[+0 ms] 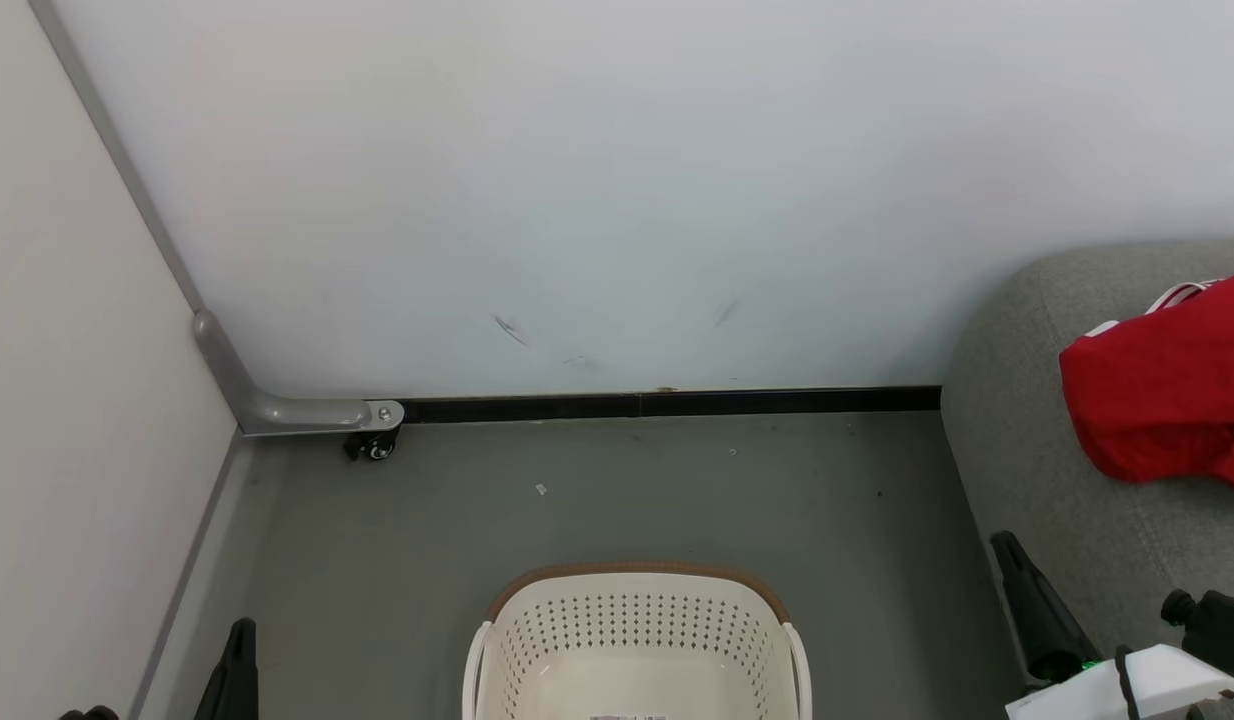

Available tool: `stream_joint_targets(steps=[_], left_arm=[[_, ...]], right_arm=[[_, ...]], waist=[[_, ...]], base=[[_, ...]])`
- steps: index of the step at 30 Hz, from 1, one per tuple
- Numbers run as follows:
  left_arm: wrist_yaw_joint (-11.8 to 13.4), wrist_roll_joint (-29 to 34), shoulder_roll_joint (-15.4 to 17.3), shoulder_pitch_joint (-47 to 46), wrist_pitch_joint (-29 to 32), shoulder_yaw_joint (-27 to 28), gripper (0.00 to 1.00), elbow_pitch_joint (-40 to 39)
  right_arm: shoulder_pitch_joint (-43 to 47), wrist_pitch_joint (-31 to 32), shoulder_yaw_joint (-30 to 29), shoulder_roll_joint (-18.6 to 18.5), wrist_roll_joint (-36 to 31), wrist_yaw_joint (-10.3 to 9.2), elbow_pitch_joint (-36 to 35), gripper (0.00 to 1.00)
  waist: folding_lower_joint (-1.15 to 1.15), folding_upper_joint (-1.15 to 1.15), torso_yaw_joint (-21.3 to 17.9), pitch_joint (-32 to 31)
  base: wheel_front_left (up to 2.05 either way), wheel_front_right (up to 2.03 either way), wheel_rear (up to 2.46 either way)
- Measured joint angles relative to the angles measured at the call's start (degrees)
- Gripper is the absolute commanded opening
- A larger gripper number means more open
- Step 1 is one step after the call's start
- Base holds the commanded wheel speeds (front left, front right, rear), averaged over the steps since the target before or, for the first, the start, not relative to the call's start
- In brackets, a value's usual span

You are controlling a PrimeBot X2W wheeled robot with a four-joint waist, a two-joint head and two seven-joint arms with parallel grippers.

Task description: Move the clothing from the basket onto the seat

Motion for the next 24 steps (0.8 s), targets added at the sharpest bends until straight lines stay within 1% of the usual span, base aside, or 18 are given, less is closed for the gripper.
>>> stream_joint_targets(steps=[5, 7, 8, 9, 12, 16, 24], left_arm=[[-0.5, -3.4, -0.5, -0.8, 1.1, 0.4, 0.0, 0.6], [-0.5, -4.2, -0.6, -0.9, 1.4, 0.4, 0.0, 0.8], [-0.5, -5.6, -0.6, -1.1, 1.8, 0.6, 0.0, 1.2], [-0.5, -5.6, -0.6, -1.1, 1.8, 0.6, 0.0, 1.2], [-1.0, -7.6, -0.7, -1.8, 2.3, 0.7, 0.0, 1.6], [-1.4, -10.2, -0.9, -2.2, 3.1, 0.9, 0.0, 2.3], [-2.0, -15.9, -1.1, -3.7, 4.7, 1.5, 0.0, 3.8]], right_arm=[[-0.2, 0.9, -0.7, 0.0, 4.3, 0.01, 0.7, 0.0], [-0.2, 1.1, -0.8, 0.0, 5.2, 0.01, 1.0, 0.0], [-0.2, 1.4, -1.0, 0.1, 6.9, 0.01, 1.3, 0.0], [-0.2, 1.4, -1.0, 0.1, 6.9, 0.01, 1.3, 0.0], [-0.4, 2.0, -1.2, 0.1, 9.5, 0.0, 1.7, 0.0], [-1.4, 2.5, -1.5, 0.1, 13.0, 0.01, 2.2, 0.0], [-2.1, 4.0, -2.4, 0.4, 19.8, 0.0, 3.9, 0.0]], waist=[[0.12, 0.0, -0.3, -0.1], [0.12, 0.0, -0.4, -0.1], [0.13, 0.0, -0.5, 0.0], [0.13, 0.0, -0.5, 0.0], [0.11, 0.0, -0.6, 0.0], [-0.04, 0.0, -0.9, 0.2], [-0.46, 0.0, -1.3, 0.7]], base=[[0.0, 0.0, 0.0], [0.0, 0.0, 0.0], [0.0, 0.0, 0.0], [0.0, 0.0, 0.0], [0.0, 0.0, 0.0], [0.0, 0.0, 0.0], [0.0, 0.0, 0.0]])
